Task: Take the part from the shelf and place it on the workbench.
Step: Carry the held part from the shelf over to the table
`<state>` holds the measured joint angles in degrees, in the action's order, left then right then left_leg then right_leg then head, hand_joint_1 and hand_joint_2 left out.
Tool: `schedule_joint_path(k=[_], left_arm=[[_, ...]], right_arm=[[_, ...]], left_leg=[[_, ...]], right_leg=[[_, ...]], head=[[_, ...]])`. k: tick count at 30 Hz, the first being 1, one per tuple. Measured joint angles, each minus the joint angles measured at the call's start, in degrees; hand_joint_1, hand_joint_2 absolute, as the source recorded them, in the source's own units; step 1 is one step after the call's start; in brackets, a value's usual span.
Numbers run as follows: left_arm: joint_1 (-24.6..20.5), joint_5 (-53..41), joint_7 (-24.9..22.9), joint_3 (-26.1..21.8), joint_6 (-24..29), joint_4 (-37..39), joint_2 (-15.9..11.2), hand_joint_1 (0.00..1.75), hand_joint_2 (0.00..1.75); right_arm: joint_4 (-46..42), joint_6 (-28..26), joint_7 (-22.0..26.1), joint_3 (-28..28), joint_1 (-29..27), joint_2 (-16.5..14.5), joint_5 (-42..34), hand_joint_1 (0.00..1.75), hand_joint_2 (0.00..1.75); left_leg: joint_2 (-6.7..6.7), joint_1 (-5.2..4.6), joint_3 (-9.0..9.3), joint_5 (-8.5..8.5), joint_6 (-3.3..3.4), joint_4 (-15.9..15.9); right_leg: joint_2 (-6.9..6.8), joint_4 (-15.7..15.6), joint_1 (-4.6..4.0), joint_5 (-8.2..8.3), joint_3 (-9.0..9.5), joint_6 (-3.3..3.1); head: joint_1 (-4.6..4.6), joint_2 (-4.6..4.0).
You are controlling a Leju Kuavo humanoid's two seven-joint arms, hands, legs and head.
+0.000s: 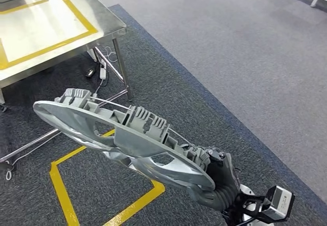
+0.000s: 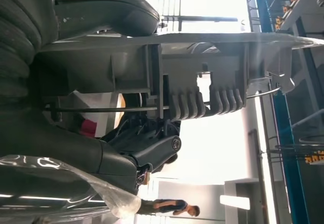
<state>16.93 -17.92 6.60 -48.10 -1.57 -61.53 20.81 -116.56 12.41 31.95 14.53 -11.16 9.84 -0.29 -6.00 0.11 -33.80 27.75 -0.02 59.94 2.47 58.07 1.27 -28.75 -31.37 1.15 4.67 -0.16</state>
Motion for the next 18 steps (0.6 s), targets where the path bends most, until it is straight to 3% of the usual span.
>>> schedule_joint_path(k=[1, 3, 5, 6, 8, 10, 12, 13, 14, 15, 16, 18], left_arm=[[-0.1, 0.0, 0.0, 0.0, 0.0, 0.0, 0.0, 0.0, 1.75], [-0.3, 0.0, 0.0, 0.0, 0.0, 0.0, -0.1, 0.0, 1.75], [-0.3, 0.0, 0.0, 0.1, 0.0, 0.0, -0.1, 0.0, 1.75], [-0.2, 0.0, 0.0, 0.1, 0.0, 0.0, -0.1, 0.0, 1.75], [-0.1, 0.0, 0.0, 0.0, 0.0, 0.0, -0.1, 0.0, 1.75], [-0.2, 0.0, 0.0, 0.1, 0.0, 0.0, -0.1, 0.0, 1.75], [-0.2, 0.0, 0.0, 0.1, 0.0, 0.0, -0.2, 0.0, 1.75], [-0.1, 0.0, 0.0, 0.1, 0.0, 0.0, -0.2, 0.0, 1.75], [0.0, 0.0, 0.0, 0.0, 0.0, 0.0, -0.2, 0.0, 1.75], [0.0, 0.0, 0.0, 0.0, 0.0, 0.0, -0.1, 0.0, 1.75], [0.0, 0.0, 0.0, 0.0, 0.0, 0.0, -0.1, 0.0, 1.75], [-0.1, 0.0, 0.0, 0.0, 0.0, 0.0, -0.1, 0.0, 1.75]], right_arm=[[0.0, 0.0, 0.0, 0.0, 0.0, 0.0, 0.0, 1.75, 1.75], [0.0, 0.0, 0.0, -0.1, -0.1, 0.0, 0.0, 1.75, 1.75], [0.0, 0.0, 0.0, -0.1, -0.1, 0.0, 0.0, 1.75, 1.75], [0.0, 0.0, 0.0, -0.1, -0.1, 0.0, 0.0, 1.75, 1.75], [0.0, 0.0, 0.0, -0.1, -0.1, 0.0, 0.0, 1.75, 1.75], [0.0, 0.0, 0.0, -0.1, -0.1, 0.0, 0.0, 1.75, 1.75], [0.0, 0.0, 0.0, -0.1, 0.0, 0.0, 0.0, 1.75, 1.75], [0.0, 0.0, 0.0, -0.1, 0.0, 0.0, 0.0, 1.75, 1.75], [-0.1, 0.0, 0.0, 0.0, 0.0, 0.0, 0.0, 1.75, 1.75], [-0.1, 0.0, 0.0, 0.0, 0.1, 0.0, 0.0, 1.75, 1.75], [-0.1, 0.0, 0.0, 0.0, 0.1, 0.0, 0.0, 1.75, 1.75], [-0.1, 0.0, 0.0, 0.0, 0.0, 0.0, 0.0, 1.75, 1.75]], left_leg=[[1.63, -0.06, -0.86, 1.21, -0.34, 2.0], [4.7, 0.03, -4.14, 4.67, -0.9, 8.9], [5.29, 0.32, -7.0, 6.29, -1.21, 14.5], [5.41, 0.41, -7.12, 5.54, -1.27, 14.6], [6.44, 0.41, -4.21, 1.52, -1.07, 8.5], [9.13, -0.14, -0.78, -0.94, -0.37, 1.6], [10.27, -0.7, 0.16, -0.78, 0.45, -0.6], [9.59, -0.72, 0.14, -0.79, 0.87, -0.7], [8.89, -0.6, 0.29, -0.9, 1.23, -1.0], [8.21, -0.43, 0.51, -1.07, 1.63, -1.4], [7.51, -0.21, 0.74, -1.27, 1.95, -1.7], [6.15, -0.03, 0.88, -1.41, 2.35, -1.9]], right_leg=[[-0.87, -0.2, 0.08, -0.03, 0.23, -0.32], [-2.61, -0.3, -0.02, -0.3, 0.56, -0.75], [-4.34, -0.2, -0.08, -0.61, 0.78, -0.83], [-5.13, -0.2, -0.09, -0.78, 0.96, -0.78], [-6.62, -0.2, -0.09, -1.23, 1.62, -0.55], [-7.9, -0.2, -0.35, -1.85, 2.01, 0.02], [-9.08, -0.4, -0.62, -2.33, 2.4, 0.71], [-9.73, -0.6, -0.66, -2.45, 2.89, 1.05], [-9.91, -0.7, -0.58, -2.66, 3.3, 1.36], [-9.03, -0.3, -0.52, -3.14, 3.41, 1.64], [-7.49, 1.2, -0.46, -4.11, 2.76, 1.88], [-3.82, 7.9, -0.38, -7.21, -0.79, 2.07]], head=[[-0.14, 0.0], [-0.38, -0.01], [-0.37, -0.01], [-0.39, -0.01], [-0.39, -0.01], [-0.39, -0.01], [-0.34, 0.0], [-0.35, 0.01], [-0.29, 0.0], [-0.24, 0.0], [-0.1, 0.0], [0.19, 0.0]])
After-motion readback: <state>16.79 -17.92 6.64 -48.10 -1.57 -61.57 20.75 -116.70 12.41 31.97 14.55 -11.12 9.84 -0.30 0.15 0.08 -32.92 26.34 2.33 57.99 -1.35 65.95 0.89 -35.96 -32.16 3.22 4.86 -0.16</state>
